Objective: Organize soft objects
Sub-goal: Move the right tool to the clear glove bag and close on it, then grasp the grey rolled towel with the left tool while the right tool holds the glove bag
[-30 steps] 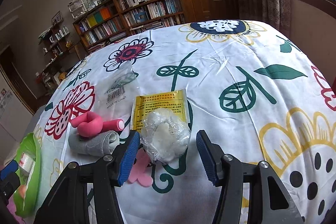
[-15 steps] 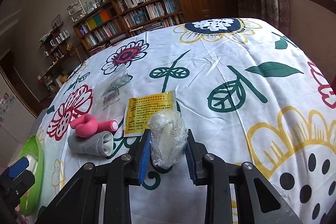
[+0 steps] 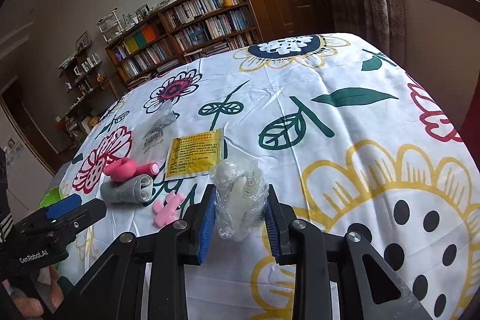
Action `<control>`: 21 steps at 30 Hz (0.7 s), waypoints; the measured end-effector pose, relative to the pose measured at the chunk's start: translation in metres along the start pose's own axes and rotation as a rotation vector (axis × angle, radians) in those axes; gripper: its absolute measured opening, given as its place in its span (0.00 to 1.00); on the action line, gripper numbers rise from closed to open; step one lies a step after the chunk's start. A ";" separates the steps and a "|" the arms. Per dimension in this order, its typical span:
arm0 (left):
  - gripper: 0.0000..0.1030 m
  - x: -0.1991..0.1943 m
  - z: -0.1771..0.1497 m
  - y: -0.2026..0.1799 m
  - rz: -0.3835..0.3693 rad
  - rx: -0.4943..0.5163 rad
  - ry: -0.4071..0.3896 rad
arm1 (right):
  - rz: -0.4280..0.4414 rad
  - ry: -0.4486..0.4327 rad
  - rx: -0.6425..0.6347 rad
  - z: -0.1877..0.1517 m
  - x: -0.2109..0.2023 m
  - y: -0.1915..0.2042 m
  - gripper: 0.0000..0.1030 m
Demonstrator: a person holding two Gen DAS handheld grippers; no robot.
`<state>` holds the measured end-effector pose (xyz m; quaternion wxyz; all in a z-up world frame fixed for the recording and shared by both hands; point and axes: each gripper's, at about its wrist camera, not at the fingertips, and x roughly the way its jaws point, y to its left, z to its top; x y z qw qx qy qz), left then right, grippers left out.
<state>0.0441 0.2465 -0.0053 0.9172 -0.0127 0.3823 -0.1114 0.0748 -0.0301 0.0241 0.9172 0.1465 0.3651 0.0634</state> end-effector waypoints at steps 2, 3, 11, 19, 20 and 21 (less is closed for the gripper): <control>0.91 0.008 0.005 -0.004 -0.017 -0.009 0.010 | 0.008 -0.001 0.016 -0.001 0.001 -0.003 0.31; 0.91 0.012 0.007 -0.006 -0.024 -0.013 0.013 | 0.013 0.000 0.023 -0.002 0.002 -0.005 0.31; 0.92 0.034 0.014 -0.011 -0.001 -0.062 0.021 | 0.038 -0.003 0.050 -0.004 0.003 -0.011 0.31; 0.92 0.058 0.014 -0.013 0.067 -0.037 0.062 | 0.054 0.002 0.046 -0.007 0.003 -0.009 0.31; 0.92 0.060 0.014 -0.013 0.070 -0.034 0.063 | 0.055 0.003 0.047 -0.007 0.003 -0.009 0.31; 0.92 0.060 0.014 -0.013 0.069 -0.033 0.063 | 0.055 0.003 0.047 -0.007 0.003 -0.009 0.31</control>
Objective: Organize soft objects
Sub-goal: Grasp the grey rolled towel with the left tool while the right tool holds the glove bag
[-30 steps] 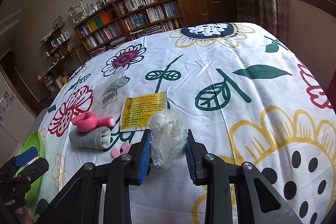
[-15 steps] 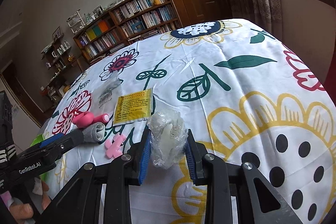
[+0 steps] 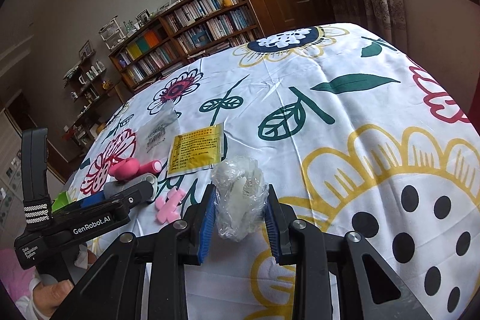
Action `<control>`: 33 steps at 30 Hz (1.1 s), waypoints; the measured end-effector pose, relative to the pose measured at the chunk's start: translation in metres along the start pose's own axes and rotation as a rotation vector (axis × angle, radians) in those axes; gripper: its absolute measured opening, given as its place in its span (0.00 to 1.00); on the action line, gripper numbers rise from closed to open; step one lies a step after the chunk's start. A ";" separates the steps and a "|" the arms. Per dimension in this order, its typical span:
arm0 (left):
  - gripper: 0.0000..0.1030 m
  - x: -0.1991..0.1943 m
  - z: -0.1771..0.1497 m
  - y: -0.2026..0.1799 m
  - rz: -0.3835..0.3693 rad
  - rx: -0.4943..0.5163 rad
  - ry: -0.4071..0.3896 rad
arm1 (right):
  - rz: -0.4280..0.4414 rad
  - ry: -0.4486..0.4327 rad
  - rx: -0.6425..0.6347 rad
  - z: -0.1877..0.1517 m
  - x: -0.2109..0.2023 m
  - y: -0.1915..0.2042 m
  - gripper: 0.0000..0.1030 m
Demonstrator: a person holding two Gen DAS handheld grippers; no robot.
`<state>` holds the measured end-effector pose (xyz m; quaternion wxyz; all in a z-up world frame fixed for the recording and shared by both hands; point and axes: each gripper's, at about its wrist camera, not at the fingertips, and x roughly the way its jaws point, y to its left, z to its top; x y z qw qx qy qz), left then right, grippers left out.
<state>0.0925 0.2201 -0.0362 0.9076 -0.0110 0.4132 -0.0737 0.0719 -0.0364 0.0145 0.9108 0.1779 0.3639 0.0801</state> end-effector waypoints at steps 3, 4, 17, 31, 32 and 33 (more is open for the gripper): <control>0.92 0.000 0.000 0.000 -0.005 0.004 -0.008 | 0.000 0.003 0.002 0.000 0.000 0.000 0.31; 0.92 0.000 -0.001 0.001 -0.009 0.002 -0.013 | 0.000 0.003 0.003 0.000 0.000 0.000 0.31; 0.75 -0.012 -0.010 -0.005 -0.042 0.052 -0.039 | 0.002 -0.002 0.009 0.000 0.000 -0.001 0.31; 0.75 -0.047 -0.028 0.013 -0.052 0.008 -0.067 | 0.005 -0.008 0.010 0.000 -0.001 -0.001 0.31; 0.75 -0.051 -0.029 0.014 -0.052 0.005 -0.072 | 0.005 -0.008 0.010 0.000 -0.001 -0.001 0.31; 0.75 -0.054 -0.030 0.016 -0.049 0.002 -0.077 | 0.004 -0.007 0.009 0.000 -0.001 -0.001 0.31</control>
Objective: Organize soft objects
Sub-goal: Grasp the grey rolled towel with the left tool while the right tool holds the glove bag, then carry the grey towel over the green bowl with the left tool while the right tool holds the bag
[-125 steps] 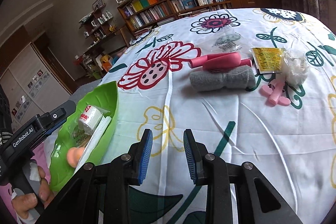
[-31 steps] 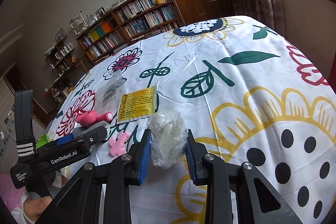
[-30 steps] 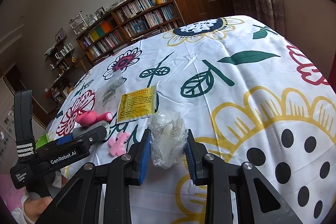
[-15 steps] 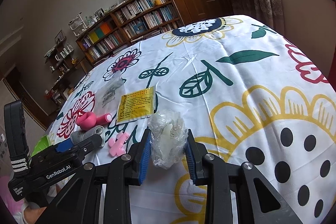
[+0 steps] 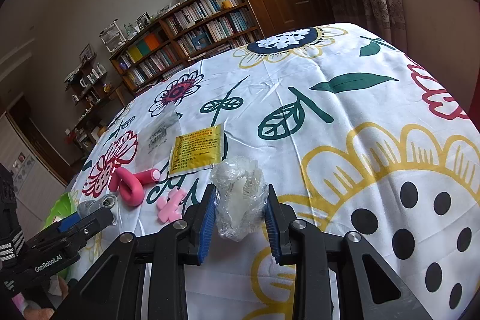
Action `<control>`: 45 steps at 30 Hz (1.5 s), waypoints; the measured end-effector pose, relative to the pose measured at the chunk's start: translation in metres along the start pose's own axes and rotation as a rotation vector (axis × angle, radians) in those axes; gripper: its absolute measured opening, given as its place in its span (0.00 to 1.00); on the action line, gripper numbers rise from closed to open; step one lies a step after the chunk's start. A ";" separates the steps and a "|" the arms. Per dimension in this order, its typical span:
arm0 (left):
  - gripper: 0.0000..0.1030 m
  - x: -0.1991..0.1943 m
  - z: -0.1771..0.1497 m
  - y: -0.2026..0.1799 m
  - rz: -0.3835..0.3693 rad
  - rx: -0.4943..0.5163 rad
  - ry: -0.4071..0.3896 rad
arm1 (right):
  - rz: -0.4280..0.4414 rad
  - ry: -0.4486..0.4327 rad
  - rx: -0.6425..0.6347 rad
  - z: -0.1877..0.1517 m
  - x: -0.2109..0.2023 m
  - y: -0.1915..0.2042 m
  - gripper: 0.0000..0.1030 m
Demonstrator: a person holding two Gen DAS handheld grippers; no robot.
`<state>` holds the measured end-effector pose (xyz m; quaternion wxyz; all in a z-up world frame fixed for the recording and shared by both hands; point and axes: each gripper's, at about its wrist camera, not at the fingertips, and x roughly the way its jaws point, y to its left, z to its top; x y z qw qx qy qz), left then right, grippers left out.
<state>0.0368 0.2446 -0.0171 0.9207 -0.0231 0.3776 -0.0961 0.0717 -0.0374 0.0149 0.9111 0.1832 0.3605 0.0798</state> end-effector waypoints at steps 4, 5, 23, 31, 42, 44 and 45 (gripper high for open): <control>0.75 -0.012 -0.004 0.006 0.002 -0.015 -0.014 | 0.000 -0.002 -0.001 0.000 -0.001 0.000 0.31; 0.75 -0.015 -0.005 0.008 0.003 -0.018 -0.016 | 0.000 -0.001 -0.001 -0.001 -0.001 0.000 0.31; 0.75 -0.067 -0.021 0.054 0.089 -0.088 -0.105 | 0.031 0.008 -0.092 -0.008 -0.009 0.033 0.31; 0.75 -0.093 -0.035 0.084 0.135 -0.124 -0.132 | 0.076 0.010 -0.124 -0.015 -0.016 0.058 0.31; 0.75 -0.116 -0.066 0.130 0.222 -0.164 -0.122 | 0.158 0.015 -0.188 -0.030 -0.024 0.104 0.31; 0.75 -0.118 -0.071 0.138 0.234 -0.170 -0.117 | 0.172 0.022 -0.197 -0.034 -0.023 0.112 0.31; 0.75 -0.119 -0.073 0.142 0.240 -0.174 -0.113 | 0.180 0.027 -0.201 -0.036 -0.023 0.116 0.31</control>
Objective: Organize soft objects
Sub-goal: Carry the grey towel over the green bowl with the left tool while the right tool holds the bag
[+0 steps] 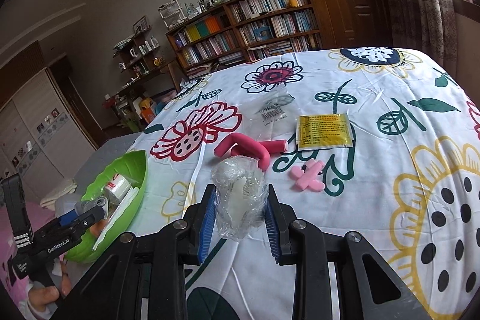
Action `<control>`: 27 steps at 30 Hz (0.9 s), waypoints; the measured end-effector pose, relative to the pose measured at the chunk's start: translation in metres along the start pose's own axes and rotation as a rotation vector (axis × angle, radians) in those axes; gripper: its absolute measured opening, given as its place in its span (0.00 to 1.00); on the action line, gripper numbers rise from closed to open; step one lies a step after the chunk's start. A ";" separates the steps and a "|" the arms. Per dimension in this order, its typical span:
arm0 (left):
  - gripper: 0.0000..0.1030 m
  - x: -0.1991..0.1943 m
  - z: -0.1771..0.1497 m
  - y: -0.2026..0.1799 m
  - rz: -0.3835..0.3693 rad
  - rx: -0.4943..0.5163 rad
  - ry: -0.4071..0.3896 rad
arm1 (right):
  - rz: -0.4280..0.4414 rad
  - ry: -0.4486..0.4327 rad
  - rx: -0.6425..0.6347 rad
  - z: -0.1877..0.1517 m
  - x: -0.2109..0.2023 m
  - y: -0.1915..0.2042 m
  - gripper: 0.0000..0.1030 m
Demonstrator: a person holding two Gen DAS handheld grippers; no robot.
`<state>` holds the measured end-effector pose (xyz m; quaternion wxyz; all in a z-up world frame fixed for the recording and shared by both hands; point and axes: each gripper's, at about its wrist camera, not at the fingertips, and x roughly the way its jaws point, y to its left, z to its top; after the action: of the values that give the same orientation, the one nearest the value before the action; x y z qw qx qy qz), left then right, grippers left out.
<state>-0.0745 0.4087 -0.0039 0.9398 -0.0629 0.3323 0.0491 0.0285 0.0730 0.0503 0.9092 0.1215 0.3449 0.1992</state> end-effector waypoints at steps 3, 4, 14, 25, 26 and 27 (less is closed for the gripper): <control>0.75 -0.002 -0.004 0.011 0.009 -0.011 0.006 | 0.020 0.013 -0.015 -0.003 0.005 0.012 0.31; 0.75 -0.003 -0.005 0.014 0.011 -0.012 0.005 | 0.027 0.018 -0.021 -0.004 0.006 0.017 0.31; 0.77 -0.009 -0.013 0.029 0.006 -0.009 0.021 | 0.095 0.052 -0.085 -0.008 0.020 0.060 0.31; 0.81 -0.013 -0.022 0.040 -0.034 -0.028 0.052 | 0.155 0.077 -0.151 -0.011 0.033 0.100 0.31; 0.81 -0.014 -0.023 0.041 -0.037 -0.033 0.054 | 0.159 0.078 -0.156 -0.011 0.034 0.104 0.31; 0.81 -0.014 -0.023 0.043 -0.040 -0.036 0.054 | 0.164 0.079 -0.161 -0.011 0.035 0.107 0.31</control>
<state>-0.1056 0.4466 -0.0165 0.9299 -0.0878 0.3554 0.0348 0.0149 0.1847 0.0605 0.8822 0.0679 0.3524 0.3048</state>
